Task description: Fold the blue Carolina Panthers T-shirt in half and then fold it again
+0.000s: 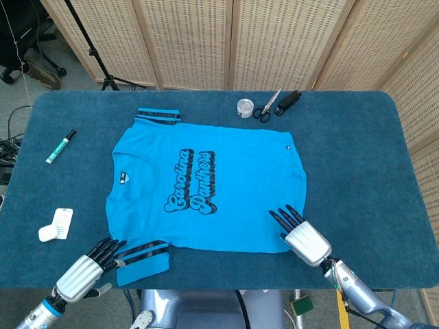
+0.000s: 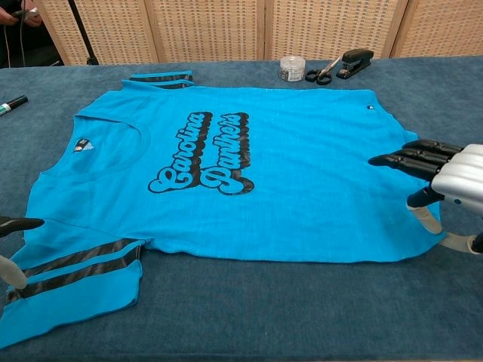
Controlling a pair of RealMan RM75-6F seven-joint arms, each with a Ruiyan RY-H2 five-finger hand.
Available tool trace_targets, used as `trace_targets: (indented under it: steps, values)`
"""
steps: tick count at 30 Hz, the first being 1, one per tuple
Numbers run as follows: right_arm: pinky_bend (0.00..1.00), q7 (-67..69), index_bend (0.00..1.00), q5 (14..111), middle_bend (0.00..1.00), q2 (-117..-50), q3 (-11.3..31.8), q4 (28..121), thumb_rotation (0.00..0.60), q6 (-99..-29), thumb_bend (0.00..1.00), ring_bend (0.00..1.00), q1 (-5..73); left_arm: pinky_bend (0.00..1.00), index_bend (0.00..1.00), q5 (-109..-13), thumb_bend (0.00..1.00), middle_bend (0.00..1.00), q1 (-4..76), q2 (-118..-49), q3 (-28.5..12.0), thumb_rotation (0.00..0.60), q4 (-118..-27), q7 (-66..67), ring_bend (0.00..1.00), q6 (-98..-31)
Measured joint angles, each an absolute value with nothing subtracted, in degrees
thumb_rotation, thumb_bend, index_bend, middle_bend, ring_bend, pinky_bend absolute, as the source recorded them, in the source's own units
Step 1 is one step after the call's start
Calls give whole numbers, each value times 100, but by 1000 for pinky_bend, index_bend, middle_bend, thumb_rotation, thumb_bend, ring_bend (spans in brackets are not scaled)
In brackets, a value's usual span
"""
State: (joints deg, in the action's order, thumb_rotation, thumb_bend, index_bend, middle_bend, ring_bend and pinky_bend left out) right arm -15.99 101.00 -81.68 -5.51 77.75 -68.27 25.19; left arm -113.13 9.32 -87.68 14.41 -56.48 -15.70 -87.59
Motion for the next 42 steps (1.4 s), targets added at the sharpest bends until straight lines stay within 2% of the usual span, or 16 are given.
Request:
trace_targets:
  steps: [25, 42]
  values:
    - [0, -1622, 631, 10055, 16, -8161, -537, 7788, 600, -6821, 441, 0, 2526, 0, 368, -11192, 248, 0, 988, -9159, 1593, 600, -5122, -1666, 0, -8864]
    - [0, -1637, 633, 10001, 16, -8150, -510, 7786, 600, -6817, 450, 0, 2525, 0, 388, -11106, 320, 0, 1151, -9249, 1630, 600, -5103, -1769, 0, -8767]
